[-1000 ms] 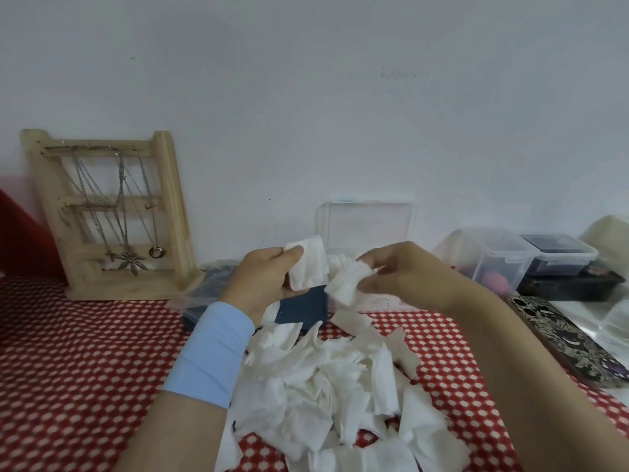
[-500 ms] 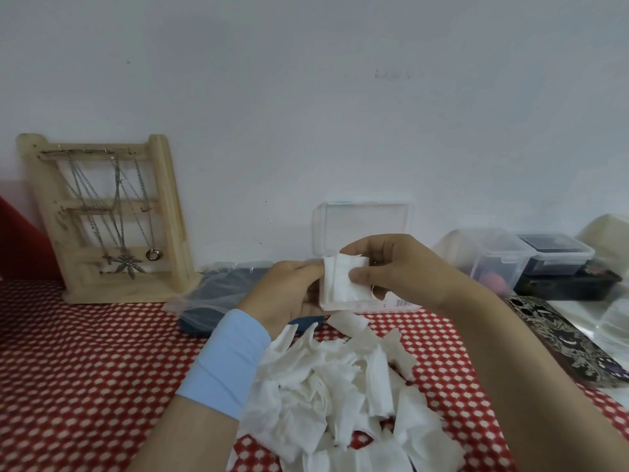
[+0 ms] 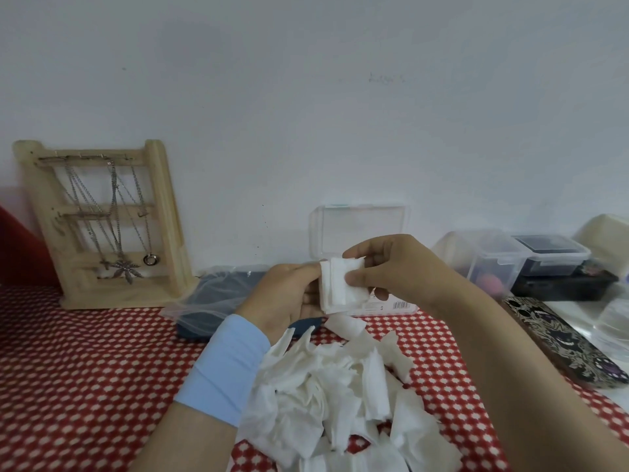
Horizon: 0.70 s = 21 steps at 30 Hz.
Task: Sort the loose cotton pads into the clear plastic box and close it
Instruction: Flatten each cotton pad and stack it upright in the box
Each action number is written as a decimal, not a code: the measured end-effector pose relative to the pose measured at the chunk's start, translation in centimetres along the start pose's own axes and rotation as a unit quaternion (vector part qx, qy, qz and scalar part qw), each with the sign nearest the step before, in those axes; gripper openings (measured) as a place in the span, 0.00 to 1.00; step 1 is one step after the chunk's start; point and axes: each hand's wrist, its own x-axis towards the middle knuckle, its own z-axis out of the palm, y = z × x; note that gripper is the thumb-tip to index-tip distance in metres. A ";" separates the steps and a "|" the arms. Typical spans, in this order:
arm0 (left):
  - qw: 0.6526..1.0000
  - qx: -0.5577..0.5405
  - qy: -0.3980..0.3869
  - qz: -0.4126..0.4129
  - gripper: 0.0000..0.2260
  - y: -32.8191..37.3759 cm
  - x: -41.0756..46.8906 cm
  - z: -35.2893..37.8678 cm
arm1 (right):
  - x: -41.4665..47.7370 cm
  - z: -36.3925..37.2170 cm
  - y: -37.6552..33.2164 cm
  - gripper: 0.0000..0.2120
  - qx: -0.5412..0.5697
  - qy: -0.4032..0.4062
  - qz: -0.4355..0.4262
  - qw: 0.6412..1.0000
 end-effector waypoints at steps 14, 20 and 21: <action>0.996 -0.080 -0.022 -0.029 0.13 -0.2 0.1 -0.3 | 0.3 0.2 0.5 0.08 0.057 0.061 0.071 0.994; 0.999 -0.005 0.035 0.010 0.12 -0.6 0.6 -0.4 | -0.3 -1.1 -0.2 0.13 0.073 0.058 0.045 0.995; 1.000 -0.011 0.024 0.012 0.12 -0.5 0.5 -0.3 | -0.3 -0.6 -0.3 0.15 0.042 0.040 0.049 0.997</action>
